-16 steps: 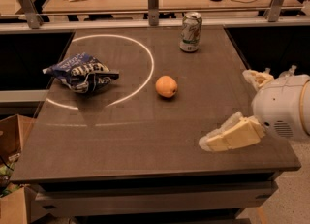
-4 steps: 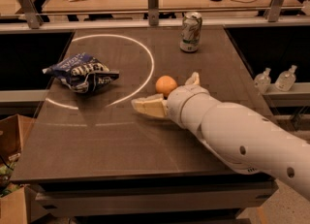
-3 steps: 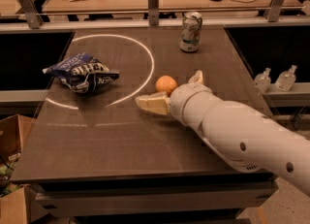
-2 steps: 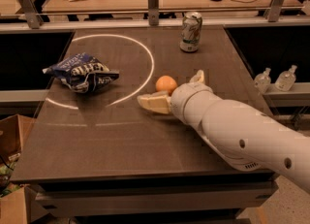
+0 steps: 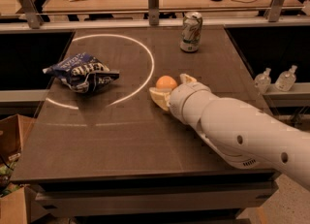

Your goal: Move orange near 7up can

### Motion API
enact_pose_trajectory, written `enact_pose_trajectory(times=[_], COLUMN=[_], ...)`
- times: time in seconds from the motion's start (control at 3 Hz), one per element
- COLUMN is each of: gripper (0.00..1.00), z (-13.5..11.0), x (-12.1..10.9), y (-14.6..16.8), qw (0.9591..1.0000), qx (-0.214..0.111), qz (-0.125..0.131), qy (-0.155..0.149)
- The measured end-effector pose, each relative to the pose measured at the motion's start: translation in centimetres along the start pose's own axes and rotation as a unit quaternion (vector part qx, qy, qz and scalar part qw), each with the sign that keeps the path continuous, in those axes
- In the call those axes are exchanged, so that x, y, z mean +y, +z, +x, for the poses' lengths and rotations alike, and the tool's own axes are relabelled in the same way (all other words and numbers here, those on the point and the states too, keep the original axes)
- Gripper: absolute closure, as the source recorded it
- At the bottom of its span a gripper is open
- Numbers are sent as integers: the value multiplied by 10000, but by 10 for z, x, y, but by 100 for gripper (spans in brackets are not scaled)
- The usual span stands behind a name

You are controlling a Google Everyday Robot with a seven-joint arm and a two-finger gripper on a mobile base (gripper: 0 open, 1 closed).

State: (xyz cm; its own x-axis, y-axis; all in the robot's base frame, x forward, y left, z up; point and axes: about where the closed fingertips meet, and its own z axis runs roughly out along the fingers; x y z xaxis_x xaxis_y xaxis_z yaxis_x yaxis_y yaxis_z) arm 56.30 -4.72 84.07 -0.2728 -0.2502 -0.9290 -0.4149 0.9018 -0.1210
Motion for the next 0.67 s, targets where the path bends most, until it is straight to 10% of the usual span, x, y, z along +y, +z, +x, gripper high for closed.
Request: enact_pose_trajectory(times=[0.67], gripper=[85], z=[-22], x=[3], y=[-4], qw=[9998], qx=[-193], qz=[42], qy=[-32])
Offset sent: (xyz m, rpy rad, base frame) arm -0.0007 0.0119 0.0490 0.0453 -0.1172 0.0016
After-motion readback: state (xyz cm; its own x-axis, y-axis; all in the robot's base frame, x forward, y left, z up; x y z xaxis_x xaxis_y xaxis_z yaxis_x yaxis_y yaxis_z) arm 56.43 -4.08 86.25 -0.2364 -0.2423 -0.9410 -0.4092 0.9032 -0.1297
